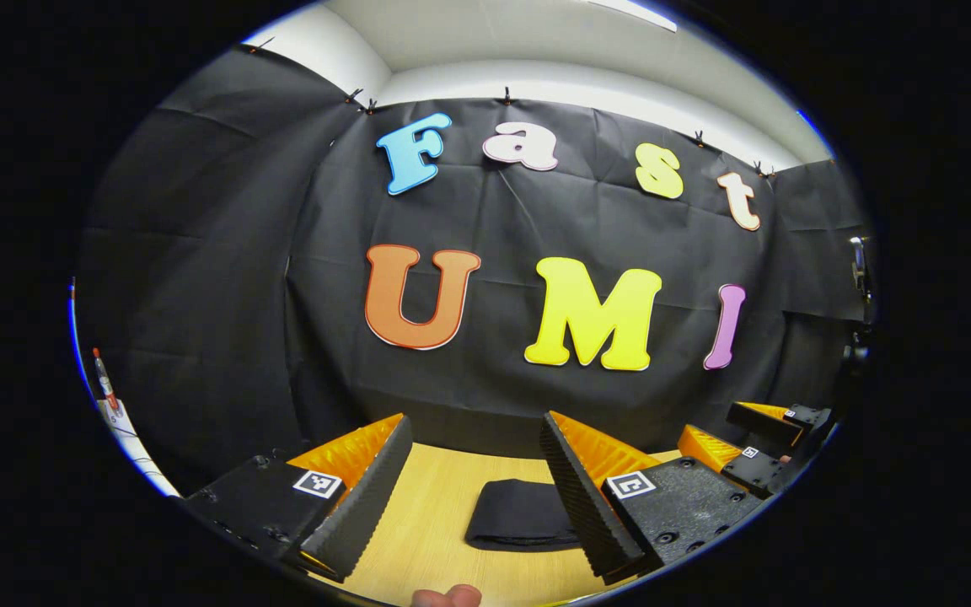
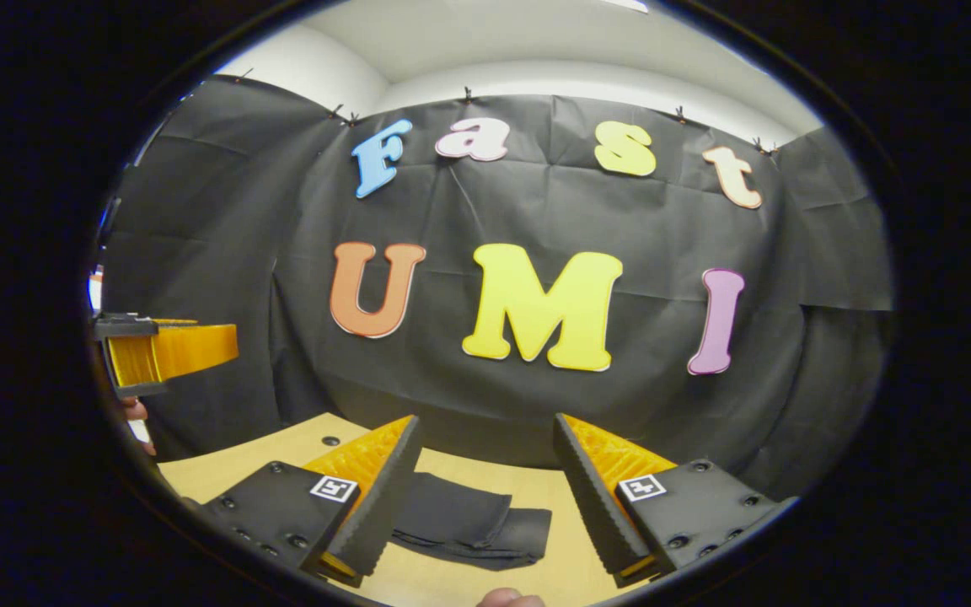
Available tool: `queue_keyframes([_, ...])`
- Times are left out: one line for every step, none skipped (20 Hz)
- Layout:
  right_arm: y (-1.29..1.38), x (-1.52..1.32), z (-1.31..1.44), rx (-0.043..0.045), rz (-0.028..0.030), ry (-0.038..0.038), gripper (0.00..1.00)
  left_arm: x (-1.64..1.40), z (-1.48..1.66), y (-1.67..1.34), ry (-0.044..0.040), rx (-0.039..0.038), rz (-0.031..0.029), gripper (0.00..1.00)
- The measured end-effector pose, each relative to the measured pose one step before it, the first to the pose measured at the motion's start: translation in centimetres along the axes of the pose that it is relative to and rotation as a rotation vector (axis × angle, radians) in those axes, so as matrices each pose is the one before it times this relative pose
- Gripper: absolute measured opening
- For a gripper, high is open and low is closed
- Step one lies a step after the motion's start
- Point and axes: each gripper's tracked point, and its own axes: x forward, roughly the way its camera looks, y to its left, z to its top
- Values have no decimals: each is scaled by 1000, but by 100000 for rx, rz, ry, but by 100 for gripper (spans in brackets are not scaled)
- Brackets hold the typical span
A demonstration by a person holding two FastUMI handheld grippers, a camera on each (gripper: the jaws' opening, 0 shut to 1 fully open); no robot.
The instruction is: Grasp the waist and the cuffs of the jeans and fold them to make the two legs overlap; first hold the waist and fold one-third of the jeans toward the cuffs, then hold the cuffs and fold the remaining one-third in the same direction to finish folding.
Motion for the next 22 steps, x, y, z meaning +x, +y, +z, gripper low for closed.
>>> queue_keyframes([300, 11, 179, 1792, 276, -270, 94, -38, 95, 377, -10, 413, 855, 98])
queue_keyframes([190, -84, -79, 1149, 9, 73, 94, -99, 180, 92, -212, -278, 213, 98])
queue_keyframes([-221, 1, 43, 168, -1012, 96, 94, -42, 204, -66, -152, -395, -154, 98])
queue_keyframes([-318, 111, -12, 447, -821, 229, 96, -63, -44, 12, -152, -21, -28, 98])
queue_keyframes([-136, 83, 94, 517, -891, 52, 96, 86, -188, 6, 208, -62, 106, 98])
queue_keyframes([-503, 255, 11, 535, -1191, 225, 96, 77, -181, -81, 309, -555, -198, 98])
queue_keyframes([-434, 175, 137, 404, -1182, -251, 96, 110, -109, -135, 267, -698, -187, 98])
queue_keyframes([-427, 93, 196, 228, -1191, -267, 96, 94, -68, -146, 278, -356, -123, 98])
queue_keyframes([-341, 0, 123, -7, -1082, -370, 94, 55, -113, -98, -171, -65, -262, 98])
queue_keyframes([-191, -53, 103, 101, -570, -281, 94, 209, -102, -167, -14, 39, -303, 98])
queue_keyframes([-235, 28, 13, -176, -575, -95, 96, 118, 45, -224, -63, 38, -379, 98])
queue_keyframes([-223, 92, -11, -139, -518, 50, 96, 133, 4, -113, -111, 153, -254, 98])
queue_keyframes([-136, 99, 52, 9, -204, 37, 96, 98, -20, -182, -18, -29, -392, 98])
queue_keyframes([-114, 44, 38, 81, -68, -89, 94, 73, -54, -155, 175, -140, -401, 98])
queue_keyframes([-100, -22, 76, -136, -236, 120, 94, 70, -158, -100, 552, -446, -214, 98])
queue_keyframes([-187, 92, -55, -272, -379, 129, 94, 168, -223, -54, 504, -567, -140, 98])
queue_keyframes([-183, 83, 55, -251, -352, -125, 94, 71, -84, -104, 355, -509, 183, 98])
queue_keyframes([-192, 18, 72, -118, -447, -92, 96, 15, 16, -13, -143, -326, -71, 98])
queue_keyframes([-204, -44, 88, -111, -793, -138, 96, -38, 170, -134, -428, 115, 48, 98])
queue_keyframes([-265, 83, -93, -123, -724, -135, 96, -11, -122, -46, 49, 261, -346, 98])
queue_keyframes([-110, 119, -24, 212, -154, 75, 96, -15, -19, -106, 19, 424, -188, 98])
queue_keyframes([-101, -29, -76, 149, -483, 266, 96, 130, 5, -32, -92, 310, -298, 98])
